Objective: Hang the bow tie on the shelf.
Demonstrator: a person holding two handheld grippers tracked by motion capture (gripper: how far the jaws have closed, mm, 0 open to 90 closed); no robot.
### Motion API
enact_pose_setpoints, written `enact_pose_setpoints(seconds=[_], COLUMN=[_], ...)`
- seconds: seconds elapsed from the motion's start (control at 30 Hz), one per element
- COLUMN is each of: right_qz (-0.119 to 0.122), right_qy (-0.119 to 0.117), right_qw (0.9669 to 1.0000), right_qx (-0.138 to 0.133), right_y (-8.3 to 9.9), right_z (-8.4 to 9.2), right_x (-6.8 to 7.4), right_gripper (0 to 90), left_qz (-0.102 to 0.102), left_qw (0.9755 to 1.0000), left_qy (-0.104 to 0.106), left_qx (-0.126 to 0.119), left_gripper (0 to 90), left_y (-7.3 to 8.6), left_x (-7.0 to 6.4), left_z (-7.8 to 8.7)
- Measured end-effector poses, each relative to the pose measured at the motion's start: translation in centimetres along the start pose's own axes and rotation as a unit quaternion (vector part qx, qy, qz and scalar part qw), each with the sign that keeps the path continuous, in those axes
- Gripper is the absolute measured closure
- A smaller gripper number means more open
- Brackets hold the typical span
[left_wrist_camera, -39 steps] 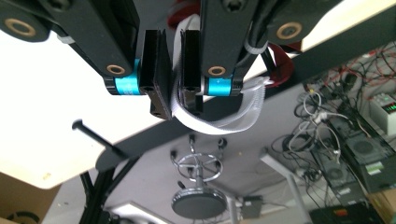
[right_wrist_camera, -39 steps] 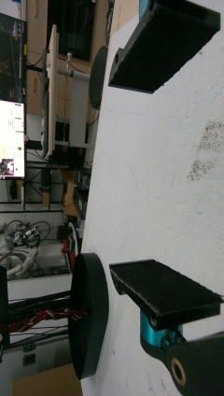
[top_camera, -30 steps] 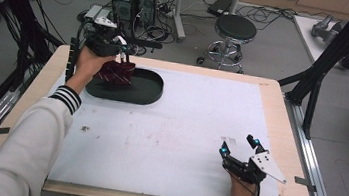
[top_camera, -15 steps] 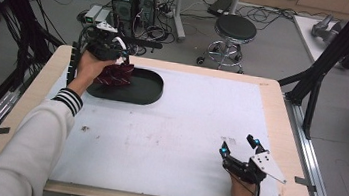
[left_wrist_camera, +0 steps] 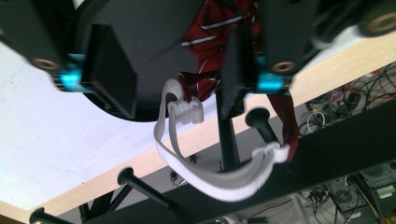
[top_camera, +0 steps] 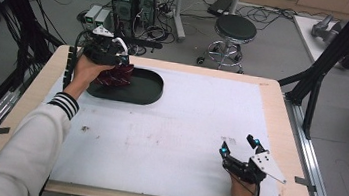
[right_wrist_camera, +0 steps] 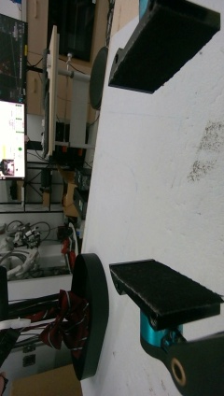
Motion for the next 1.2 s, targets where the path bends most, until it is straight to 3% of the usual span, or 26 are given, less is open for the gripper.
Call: enact_pose_setpoints(seconds=[0.23,0.3,0.43,0.53,0.6,0.67,0.8,0.87,0.97,1.1,1.17,1.2], right_qz=[0.000,-0.001,-0.001,0.001,0.001,0.002,0.008,0.008,0.007,0.008,0.008,0.009], right_qy=[-0.001,-0.001,-0.003,-0.003,-0.002,-0.002,-0.001,-0.001,-0.003,-0.004,-0.004,-0.004], right_qw=[1.0000,1.0000,1.0000,1.0000,1.0000,1.0000,1.0000,1.0000,1.0000,1.0000,0.9999,0.9999], right_qx=[-0.003,0.000,-0.002,-0.004,-0.004,-0.004,-0.005,-0.005,-0.005,-0.004,-0.004,-0.005], right_y=[0.0,0.0,0.0,0.0,0.0,0.0,0.0,0.0,0.0,0.0,0.0,0.0], right_z=[0.0,0.0,0.1,0.1,0.1,0.1,0.1,0.1,0.1,0.0,0.1,0.1], right_x=[-0.1,0.0,0.1,0.1,0.1,0.1,0.1,0.1,0.1,0.1,0.1,0.1], right_gripper=[8.9,8.9,8.9,8.9,8.9,8.9,8.9,8.9,8.9,8.9,8.9,8.9], left_qz=[-0.004,-0.015,-0.024,-0.037,-0.048,-0.044,-0.052,-0.038,-0.013,-0.007,-0.007,-0.006], left_qw=[0.9993,0.9985,0.9949,0.9919,0.9885,0.9843,0.9785,0.9758,0.9746,0.9707,0.9641,0.9637], left_qy=[0.023,0.032,0.059,0.063,0.050,0.036,0.005,0.005,0.003,-0.017,-0.030,-0.035], left_qx=[-0.030,-0.042,-0.079,-0.104,-0.134,-0.167,-0.199,-0.215,-0.223,-0.240,-0.264,-0.265], left_gripper=[19.7,18.9,18.6,17.7,17.4,17.4,17.4,17.2,13.4,12.9,12.9,12.9], left_y=[1.8,2.7,5.1,8.1,10.4,12.6,16.0,17.0,18.0,19.2,19.4,19.5], left_x=[-0.8,-1.4,-2.9,-4.5,-5.5,-6.4,-7.8,-8.2,-8.3,-8.2,-8.1,-8.1], left_z=[1.8,2.8,5.3,7.8,9.7,11.4,13.2,13.6,13.8,14.3,14.9,15.0])
Point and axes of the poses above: each handheld gripper's, and its own axes: z roughly backward along the jaws, y roughly out of its underside, x roughly to its left, the point moved 7 cm from there along -z, roughly forward along the jaws, and after that the axes turned 7 degrees about -z, right-handed, at the moved point
